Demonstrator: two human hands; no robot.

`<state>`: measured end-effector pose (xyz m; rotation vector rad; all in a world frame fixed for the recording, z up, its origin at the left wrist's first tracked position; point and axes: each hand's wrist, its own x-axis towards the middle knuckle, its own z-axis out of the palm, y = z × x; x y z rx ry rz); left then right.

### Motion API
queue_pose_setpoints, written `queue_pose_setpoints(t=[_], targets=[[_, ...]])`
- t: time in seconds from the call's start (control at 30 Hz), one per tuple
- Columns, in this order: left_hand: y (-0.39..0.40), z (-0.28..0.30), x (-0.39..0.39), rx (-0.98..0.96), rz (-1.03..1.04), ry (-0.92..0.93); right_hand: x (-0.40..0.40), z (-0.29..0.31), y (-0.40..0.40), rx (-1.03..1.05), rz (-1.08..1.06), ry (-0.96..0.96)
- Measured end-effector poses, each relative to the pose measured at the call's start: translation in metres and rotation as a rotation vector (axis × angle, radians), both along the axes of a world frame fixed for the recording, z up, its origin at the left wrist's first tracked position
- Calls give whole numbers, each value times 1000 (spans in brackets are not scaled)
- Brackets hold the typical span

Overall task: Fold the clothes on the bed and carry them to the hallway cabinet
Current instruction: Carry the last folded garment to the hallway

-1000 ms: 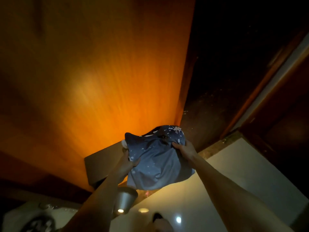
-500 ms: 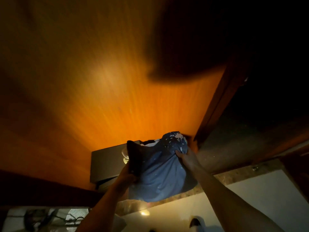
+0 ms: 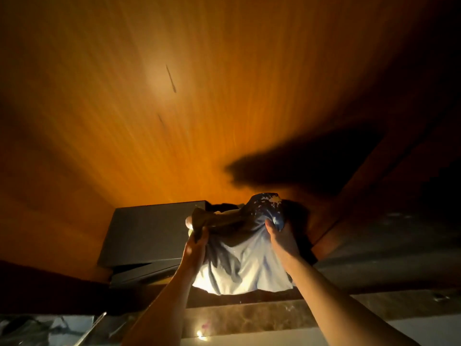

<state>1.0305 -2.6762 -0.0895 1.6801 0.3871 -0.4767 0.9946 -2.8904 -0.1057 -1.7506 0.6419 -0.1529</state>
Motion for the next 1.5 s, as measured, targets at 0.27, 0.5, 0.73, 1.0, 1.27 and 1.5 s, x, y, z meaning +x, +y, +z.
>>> queue_pose_setpoints(t=[0.27,0.5,0.73,1.0,1.27,1.5], targets=[[-28,-162,56,166,-21,-181,45,-127,-4,-262,-242,-38],[-39,-258,89,453,-90,-264,95,-243,-13,-158,-335,-102],[-50,-310,98,748,-40,-368,108,-312,-16,-203,-337,32],[-76,-300,96,1104,-458,-1254,95,-296,5,-1246,69,-171],[-57,-340,99,1293,-786,-648,94,-350,-11,-1341,282,139],[-59,-355,115,1289,-744,-590,111,-359,-15,-1326,387,208]])
